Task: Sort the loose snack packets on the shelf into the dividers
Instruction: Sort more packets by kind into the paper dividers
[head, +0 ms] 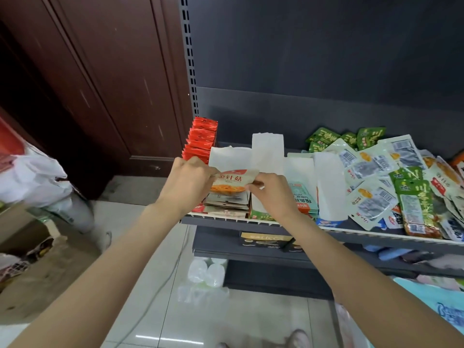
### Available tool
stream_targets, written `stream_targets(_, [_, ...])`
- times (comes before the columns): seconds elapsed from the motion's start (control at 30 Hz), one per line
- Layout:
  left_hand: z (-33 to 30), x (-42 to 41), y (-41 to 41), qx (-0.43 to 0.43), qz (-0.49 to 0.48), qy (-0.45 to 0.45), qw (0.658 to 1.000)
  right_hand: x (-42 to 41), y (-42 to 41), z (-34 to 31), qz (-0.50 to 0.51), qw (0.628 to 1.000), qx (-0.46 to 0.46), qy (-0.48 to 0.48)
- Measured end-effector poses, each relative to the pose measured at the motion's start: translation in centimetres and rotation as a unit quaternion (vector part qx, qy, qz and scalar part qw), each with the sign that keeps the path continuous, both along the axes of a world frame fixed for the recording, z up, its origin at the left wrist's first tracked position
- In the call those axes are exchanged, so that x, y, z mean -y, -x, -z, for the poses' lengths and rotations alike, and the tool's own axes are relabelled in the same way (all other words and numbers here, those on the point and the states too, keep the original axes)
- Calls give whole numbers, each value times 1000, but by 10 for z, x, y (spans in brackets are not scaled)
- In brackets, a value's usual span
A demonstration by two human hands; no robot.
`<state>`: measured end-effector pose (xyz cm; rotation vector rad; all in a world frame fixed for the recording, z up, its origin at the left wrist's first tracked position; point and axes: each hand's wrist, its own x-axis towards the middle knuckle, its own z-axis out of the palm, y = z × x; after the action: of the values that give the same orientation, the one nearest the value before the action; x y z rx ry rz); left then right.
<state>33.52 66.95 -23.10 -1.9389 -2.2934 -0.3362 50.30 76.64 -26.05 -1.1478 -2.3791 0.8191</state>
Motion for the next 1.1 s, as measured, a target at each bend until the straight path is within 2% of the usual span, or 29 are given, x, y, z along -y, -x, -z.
stream_targets(0.1, [6,1,-3,-4,9,76,997,-3,-2,7,12,997,68,-46])
stream_targets(0.23, [13,3,-9,47,27,57,997,-2,-7,8,-42,992,111,-36])
stream_targets(0.37, [22,6,-17,-38,42,116,992,2,-11,5,-133,986,90,-51])
stream_targets(0.5, [25,0,-28,-29,29,150,988,-3,-15,10,-164,979,114,24])
stream_targets(0.57, [25,-7,-38,-6,16,127,992,-7,-22,9,-150,984,66,67])
stream_targets(0.63, [22,-17,-55,41,1,93,995,-15,-37,6,-129,989,14,69])
stream_targets(0.73, [17,-44,-91,106,5,39,994,-38,-72,3,-54,996,-65,36])
stream_targets(0.8, [15,-66,-124,138,38,3,990,-59,-103,2,10,992,-126,15])
stream_targets(0.87, [15,-94,-164,185,79,-12,980,-84,-140,5,74,986,-149,-21])
stream_targets(0.93, [18,-122,-206,243,98,-4,965,-110,-178,14,136,981,-131,-32])
stream_targets(1.0, [24,-153,-246,273,119,25,954,-138,-215,28,191,979,-73,9])
stream_targets(1.1, [44,-195,-295,277,126,129,944,-174,-263,52,226,970,43,78])
